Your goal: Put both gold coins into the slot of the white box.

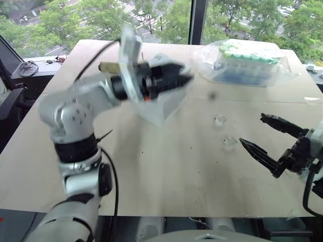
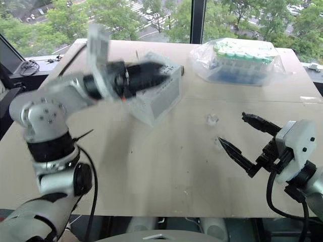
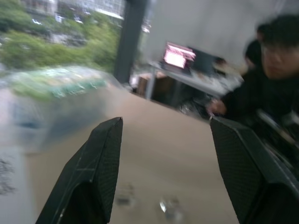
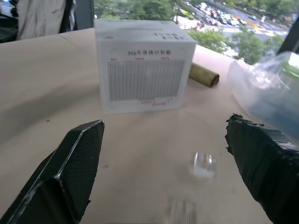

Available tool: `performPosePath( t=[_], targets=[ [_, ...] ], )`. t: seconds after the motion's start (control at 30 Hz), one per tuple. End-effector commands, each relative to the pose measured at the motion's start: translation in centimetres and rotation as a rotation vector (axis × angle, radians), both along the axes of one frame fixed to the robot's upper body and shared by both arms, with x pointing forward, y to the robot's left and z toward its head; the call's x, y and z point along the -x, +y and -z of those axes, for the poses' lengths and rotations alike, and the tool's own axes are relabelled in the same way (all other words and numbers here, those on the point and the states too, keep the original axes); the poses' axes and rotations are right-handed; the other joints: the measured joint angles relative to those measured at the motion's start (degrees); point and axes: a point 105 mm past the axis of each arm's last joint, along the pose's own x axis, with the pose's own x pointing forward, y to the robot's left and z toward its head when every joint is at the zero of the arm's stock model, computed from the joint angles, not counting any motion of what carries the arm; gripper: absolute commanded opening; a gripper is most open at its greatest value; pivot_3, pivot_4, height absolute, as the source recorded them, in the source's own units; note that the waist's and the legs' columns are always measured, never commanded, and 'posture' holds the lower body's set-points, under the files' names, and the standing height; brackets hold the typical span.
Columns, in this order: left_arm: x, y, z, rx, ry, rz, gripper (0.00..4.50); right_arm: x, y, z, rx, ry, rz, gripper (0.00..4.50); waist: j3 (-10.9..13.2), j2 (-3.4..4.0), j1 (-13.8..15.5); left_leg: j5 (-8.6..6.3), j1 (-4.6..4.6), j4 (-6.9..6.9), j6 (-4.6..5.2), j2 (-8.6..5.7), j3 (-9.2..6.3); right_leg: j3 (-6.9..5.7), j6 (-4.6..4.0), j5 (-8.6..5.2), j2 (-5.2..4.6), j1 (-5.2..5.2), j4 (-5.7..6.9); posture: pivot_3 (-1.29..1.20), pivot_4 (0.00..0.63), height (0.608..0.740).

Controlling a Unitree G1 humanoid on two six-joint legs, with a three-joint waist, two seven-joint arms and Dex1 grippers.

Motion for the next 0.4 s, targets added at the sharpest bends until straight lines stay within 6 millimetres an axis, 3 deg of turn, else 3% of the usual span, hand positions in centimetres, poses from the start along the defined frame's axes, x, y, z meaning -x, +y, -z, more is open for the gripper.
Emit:
performPosePath(
  t=[0.03,0.23,0.4],
  targets=[
    [2.3,0.9,2.1,-0.067,-0.049,0.048,2.98,1.5,-0.9,0.9,0.054,0.011,0.03,4.5,-0.04,0.06,0.11,0.0,0.04,-0.01,0.0,0.0,-0.01,-0.01,-0.08,-0.05,0.0,0.02,0.03,0.0,0.15,0.74],
    [3.8,5.3,8.7,-0.212,0.007,-0.047,2.98,3.8,-4.1,3.2,0.131,0.102,0.122,4.5,-0.17,0.13,0.06,-0.01,0.15,0.03,0.01,0.18,0.08,0.04,0.02,-0.15,-0.07,0.03,0.01,0.0,0.15,0.74],
    [3.8,7.6,12.1,-0.251,0.04,-0.166,2.98,4.4,-6.0,4.1,0.173,0.121,0.168,4.5,-0.23,0.08,0.19,-0.19,0.08,0.02,-0.27,0.24,0.01,-0.01,0.01,-0.15,-0.63,-0.01,-0.13,0.0,0.15,0.74]
  ],
)
